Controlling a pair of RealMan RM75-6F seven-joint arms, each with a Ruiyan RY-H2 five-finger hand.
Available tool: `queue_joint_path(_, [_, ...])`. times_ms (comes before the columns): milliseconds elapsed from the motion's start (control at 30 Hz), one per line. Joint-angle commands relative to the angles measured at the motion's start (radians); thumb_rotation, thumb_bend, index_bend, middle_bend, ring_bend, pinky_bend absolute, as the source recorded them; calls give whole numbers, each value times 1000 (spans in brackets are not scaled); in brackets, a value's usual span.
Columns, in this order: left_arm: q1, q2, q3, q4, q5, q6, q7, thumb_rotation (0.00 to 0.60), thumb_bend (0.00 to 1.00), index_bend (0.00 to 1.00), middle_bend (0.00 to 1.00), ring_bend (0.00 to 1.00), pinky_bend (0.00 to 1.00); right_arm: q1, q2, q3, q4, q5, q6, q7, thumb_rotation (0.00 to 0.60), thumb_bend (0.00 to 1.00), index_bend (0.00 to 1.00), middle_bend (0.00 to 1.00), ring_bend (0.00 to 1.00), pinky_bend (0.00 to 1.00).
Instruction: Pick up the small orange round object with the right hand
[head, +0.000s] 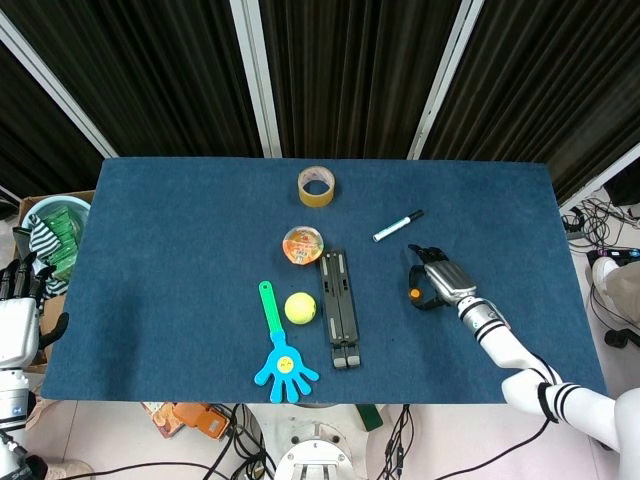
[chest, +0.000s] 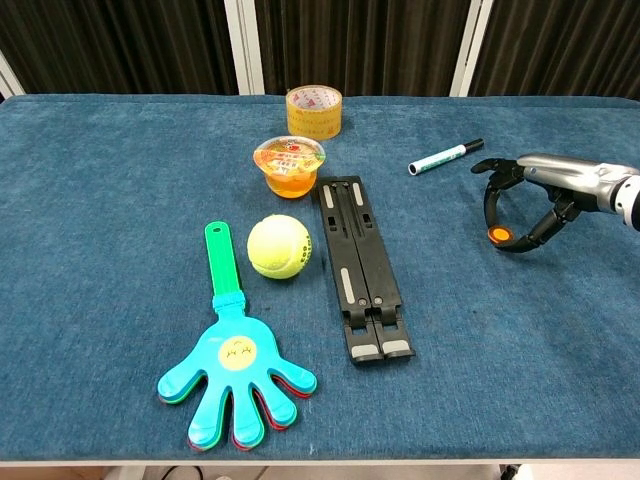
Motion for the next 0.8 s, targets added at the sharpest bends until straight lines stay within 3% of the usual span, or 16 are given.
queue_joint_path(33, [0, 0, 0, -1, 1, 0, 1, 600, 256, 189, 12, 0, 96, 0, 23, 9, -26, 6, 10, -7, 600, 462, 642, 53, 131, 62])
queue_joint_path(267, [0, -1, 1, -1, 1, 2, 6, 600, 256, 189, 13, 0, 96, 10, 104, 46, -129, 21, 37, -37, 600, 462, 642, 53, 131, 64])
queue_joint_path(500, [-1, -4, 0, 0, -4, 0, 14, 600, 256, 189, 13, 0, 96, 57, 207, 112, -292, 57, 11, -52, 600, 462, 642, 53, 136, 64])
queue_joint_path(800, [0, -3, -4, -1, -11, 0, 9, 600, 257, 189, 13, 0, 96, 119, 286, 184, -422, 134, -22, -118, 600, 462, 642, 53, 136, 65])
